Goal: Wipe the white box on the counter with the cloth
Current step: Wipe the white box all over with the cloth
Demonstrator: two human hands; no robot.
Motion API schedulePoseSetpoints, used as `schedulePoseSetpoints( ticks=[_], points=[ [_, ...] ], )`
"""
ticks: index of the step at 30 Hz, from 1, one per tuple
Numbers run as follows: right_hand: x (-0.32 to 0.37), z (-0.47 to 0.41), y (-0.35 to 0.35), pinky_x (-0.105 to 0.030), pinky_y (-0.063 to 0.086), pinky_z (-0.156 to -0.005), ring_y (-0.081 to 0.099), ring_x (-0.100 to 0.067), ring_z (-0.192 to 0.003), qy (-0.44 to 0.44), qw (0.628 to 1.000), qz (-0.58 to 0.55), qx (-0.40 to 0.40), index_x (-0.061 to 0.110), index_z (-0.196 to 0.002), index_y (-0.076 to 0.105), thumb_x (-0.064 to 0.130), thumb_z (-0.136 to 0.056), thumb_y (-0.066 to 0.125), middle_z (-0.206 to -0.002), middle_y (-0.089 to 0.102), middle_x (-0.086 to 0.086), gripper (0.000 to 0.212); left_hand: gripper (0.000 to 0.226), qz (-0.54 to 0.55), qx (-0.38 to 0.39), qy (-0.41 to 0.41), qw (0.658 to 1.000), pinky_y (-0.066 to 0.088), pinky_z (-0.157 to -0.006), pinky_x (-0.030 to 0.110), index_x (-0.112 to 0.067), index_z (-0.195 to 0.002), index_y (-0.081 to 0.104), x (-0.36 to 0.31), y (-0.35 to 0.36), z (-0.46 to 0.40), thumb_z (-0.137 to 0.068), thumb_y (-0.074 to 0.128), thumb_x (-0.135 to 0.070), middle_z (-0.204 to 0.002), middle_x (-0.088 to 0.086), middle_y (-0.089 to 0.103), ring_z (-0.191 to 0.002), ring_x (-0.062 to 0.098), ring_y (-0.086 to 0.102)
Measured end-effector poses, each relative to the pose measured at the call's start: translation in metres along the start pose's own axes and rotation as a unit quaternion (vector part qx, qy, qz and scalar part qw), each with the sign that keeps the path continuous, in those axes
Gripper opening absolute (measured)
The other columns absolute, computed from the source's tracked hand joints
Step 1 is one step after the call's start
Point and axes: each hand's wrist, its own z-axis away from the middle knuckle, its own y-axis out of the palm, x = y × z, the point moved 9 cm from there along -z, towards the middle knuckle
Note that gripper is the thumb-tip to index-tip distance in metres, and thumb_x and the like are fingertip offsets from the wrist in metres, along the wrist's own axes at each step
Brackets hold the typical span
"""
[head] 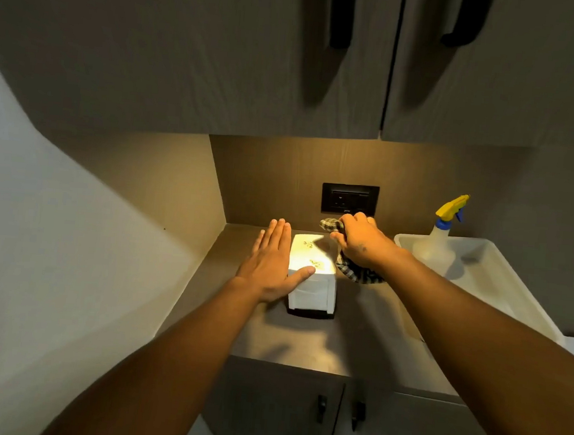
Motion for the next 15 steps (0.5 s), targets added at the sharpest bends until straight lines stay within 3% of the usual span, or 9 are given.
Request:
schedulePoseSetpoints(
  ticks=[5, 8, 12, 15],
  points=[
    [0.009, -0.016, 0.021, -0.046, 0.043, -0.102, 0.044, -0.029, -0.12, 0.014, 1.0, -0.02, -0.003, 0.019, -0.131, 0.049, 0.046, -0.1, 0.044, -0.133, 0.045, -0.013, 0.042, 0.135, 0.081, 0.052, 0.034, 0.995, -0.005, -0.129, 0.041, -0.01, -0.165, -0.015, 0.014, 0.025, -0.024, -0.08, 0.061, -0.084, -0.175, 0.008, -0.018, -0.161, 0.022, -0.016],
    [0.01, -0.021, 0.025, -0.045, 0.04, -0.102, 0.04, -0.028, -0.122, 0.03, 0.998, -0.054, -0.024, 0.021, -0.132, 0.053, 0.05, -0.099, 0.042, -0.131, 0.044, -0.013, 0.045, 0.152, 0.166, 0.08, 0.017, 0.983, 0.008, -0.129, 0.043, -0.018, -0.166, -0.014, 0.023, 0.042, -0.037, -0.065, 0.08, -0.08, -0.176, 0.002, -0.013, -0.162, 0.022, -0.006],
    [0.011, -0.02, 0.042, -0.049, 0.028, -0.109, 0.029, -0.031, -0.134, 0.044, 0.998, -0.038, -0.021, 0.03, -0.139, 0.052, 0.059, -0.097, 0.038, -0.145, 0.038, -0.009, 0.053, 0.144, 0.319, 0.055, 0.034, 0.946, 0.038, -0.121, 0.042, -0.032, -0.164, 0.009, 0.022, 0.052, -0.041, -0.054, 0.097, -0.065, -0.164, -0.004, 0.033, -0.145, 0.013, 0.038],
    [0.01, -0.018, 0.057, -0.054, 0.016, -0.115, 0.015, -0.033, -0.146, 0.054, 0.998, -0.045, -0.007, 0.033, -0.148, 0.041, 0.059, -0.098, 0.034, -0.162, 0.024, -0.007, 0.057, 0.146, 0.381, 0.055, 0.041, 0.922, 0.043, -0.118, 0.041, -0.038, -0.163, 0.009, 0.024, 0.064, -0.04, -0.052, 0.102, -0.054, -0.158, -0.014, 0.039, -0.141, 0.01, 0.043]
  ],
)
